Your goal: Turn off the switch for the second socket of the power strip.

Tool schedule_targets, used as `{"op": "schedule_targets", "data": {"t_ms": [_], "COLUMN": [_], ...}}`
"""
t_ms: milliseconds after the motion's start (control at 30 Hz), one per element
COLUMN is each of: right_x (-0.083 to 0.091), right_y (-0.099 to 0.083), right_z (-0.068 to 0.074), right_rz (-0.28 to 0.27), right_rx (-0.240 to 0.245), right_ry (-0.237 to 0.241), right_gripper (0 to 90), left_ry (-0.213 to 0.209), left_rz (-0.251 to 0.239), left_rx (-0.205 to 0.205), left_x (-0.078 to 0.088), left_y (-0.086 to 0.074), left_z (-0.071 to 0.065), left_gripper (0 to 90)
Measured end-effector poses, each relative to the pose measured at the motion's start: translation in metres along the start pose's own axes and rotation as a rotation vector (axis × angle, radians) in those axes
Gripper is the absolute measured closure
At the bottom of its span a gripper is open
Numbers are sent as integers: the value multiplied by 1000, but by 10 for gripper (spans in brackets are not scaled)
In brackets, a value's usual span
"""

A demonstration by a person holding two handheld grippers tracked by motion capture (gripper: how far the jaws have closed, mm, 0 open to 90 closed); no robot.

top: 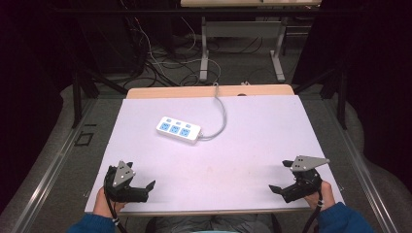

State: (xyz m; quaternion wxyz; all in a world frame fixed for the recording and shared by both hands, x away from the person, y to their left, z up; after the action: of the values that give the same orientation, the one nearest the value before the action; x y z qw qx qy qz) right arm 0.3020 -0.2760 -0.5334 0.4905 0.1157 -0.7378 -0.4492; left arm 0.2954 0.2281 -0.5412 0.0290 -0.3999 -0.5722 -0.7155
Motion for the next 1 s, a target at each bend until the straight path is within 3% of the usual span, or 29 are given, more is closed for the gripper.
{"op": "schedule_targets", "data": {"t_ms": [200,333,400,567,733,767,833,1000], "right_x": [1,1,2,0,0,0,0,0], "right_y": [0,-1,-1,-1,-2,-1,-2,-1], "right_z": [-1,-1,0,0,1,-1,-1,0], "right_rz": [-10,-9,-12,5,19,7,3,5], "right_rx": [18,5,12,14,0,16,16,15], "right_ry": [-11,-5,-7,-9,0,-10,-6,-7], "right_gripper": [1,1,1,4,5,5,5,5], "left_ry": [-5,-2,-7,-11,3,13,3,1], "left_rz": [7,14,38,67,76,83,75,98], "left_rx": [0,-9,-27,-29,-35,-43,-29,-65], "left_x": [-1,-2,-4,-8,-10,-9,-13,-20], "left_y": [0,1,1,1,5,6,8,12], "left_z": [-1,-1,-2,-4,-3,-2,-4,-8], "left_gripper": [2,2,2,1,1,1,1,1]}}
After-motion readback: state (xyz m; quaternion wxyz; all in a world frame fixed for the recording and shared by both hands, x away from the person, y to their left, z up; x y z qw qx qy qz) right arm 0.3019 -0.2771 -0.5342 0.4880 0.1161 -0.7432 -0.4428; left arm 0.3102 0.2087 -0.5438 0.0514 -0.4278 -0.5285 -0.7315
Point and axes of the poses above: each handheld gripper's, and its own axes: x roughly backward along the jaws, y roughly out of its top, z roughly to its left, the point moved 3 cm from there along -x, roughly forward along the jaws, and after that the axes turned 8 degrees about x, right-handed, at the moved point
